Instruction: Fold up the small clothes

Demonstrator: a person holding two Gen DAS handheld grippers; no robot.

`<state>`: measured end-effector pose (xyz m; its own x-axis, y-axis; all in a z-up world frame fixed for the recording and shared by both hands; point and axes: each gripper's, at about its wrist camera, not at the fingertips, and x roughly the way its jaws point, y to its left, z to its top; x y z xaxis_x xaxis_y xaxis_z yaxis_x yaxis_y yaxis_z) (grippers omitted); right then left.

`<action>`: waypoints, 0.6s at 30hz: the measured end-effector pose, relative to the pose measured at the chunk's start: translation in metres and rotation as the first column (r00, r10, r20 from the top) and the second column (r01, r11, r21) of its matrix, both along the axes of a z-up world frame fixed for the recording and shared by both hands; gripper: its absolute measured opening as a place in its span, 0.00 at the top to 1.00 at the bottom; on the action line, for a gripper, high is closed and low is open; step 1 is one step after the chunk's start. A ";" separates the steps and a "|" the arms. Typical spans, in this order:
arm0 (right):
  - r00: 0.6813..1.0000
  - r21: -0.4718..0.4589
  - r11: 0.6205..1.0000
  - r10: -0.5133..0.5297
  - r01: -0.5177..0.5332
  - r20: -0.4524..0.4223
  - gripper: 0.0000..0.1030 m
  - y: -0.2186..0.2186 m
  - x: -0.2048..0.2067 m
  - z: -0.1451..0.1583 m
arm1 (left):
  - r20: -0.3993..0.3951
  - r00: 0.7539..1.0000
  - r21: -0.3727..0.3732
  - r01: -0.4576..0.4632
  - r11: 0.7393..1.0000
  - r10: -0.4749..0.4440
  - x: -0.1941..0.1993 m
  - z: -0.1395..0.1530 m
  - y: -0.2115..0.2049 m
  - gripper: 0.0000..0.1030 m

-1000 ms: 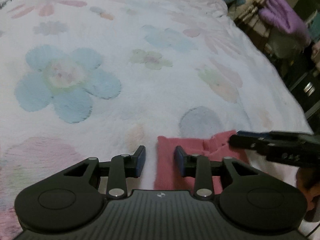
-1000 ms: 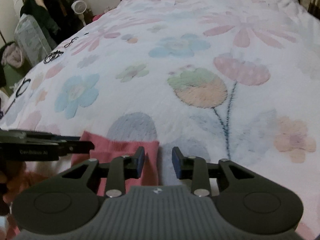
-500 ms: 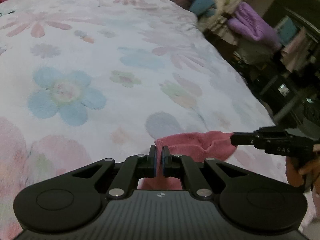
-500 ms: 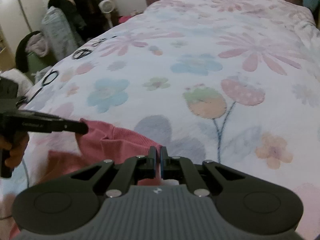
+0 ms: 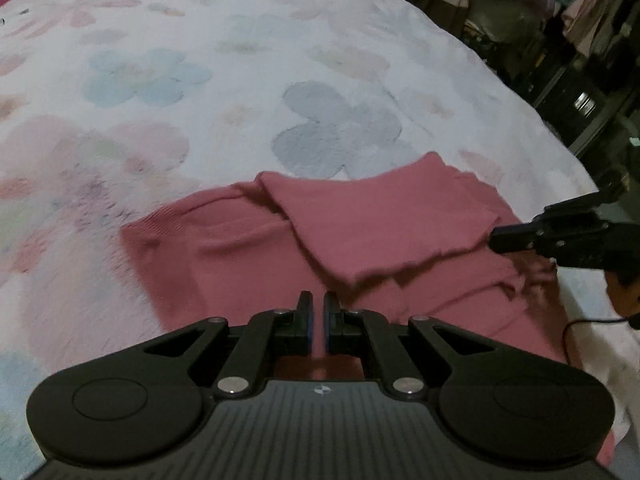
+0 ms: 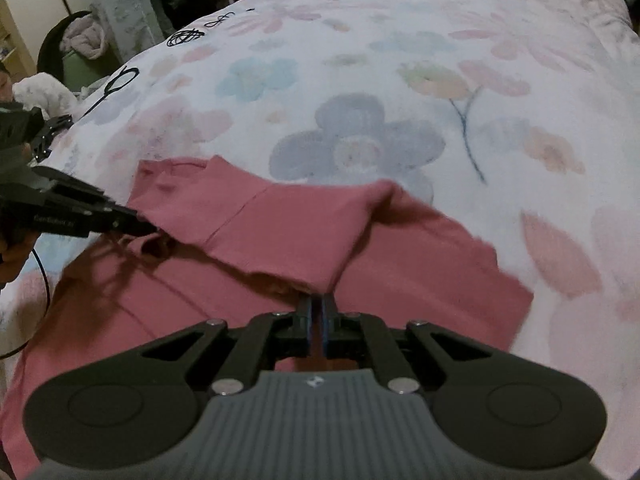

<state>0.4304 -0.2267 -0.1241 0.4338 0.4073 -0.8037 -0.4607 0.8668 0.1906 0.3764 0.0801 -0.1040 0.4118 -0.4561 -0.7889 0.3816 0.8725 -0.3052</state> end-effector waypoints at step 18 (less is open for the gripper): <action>0.981 0.053 0.985 -0.169 0.164 0.096 0.87 0.020 0.026 0.029 | 0.124 0.980 -0.037 -0.150 0.988 0.153 0.028 0.024 -0.027 0.95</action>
<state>0.4560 -0.2068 -0.0950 0.5754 0.3571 -0.7358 -0.3293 0.9247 0.1912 0.4044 0.0535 -0.0802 0.5733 -0.4013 -0.7144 0.2826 0.9152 -0.2873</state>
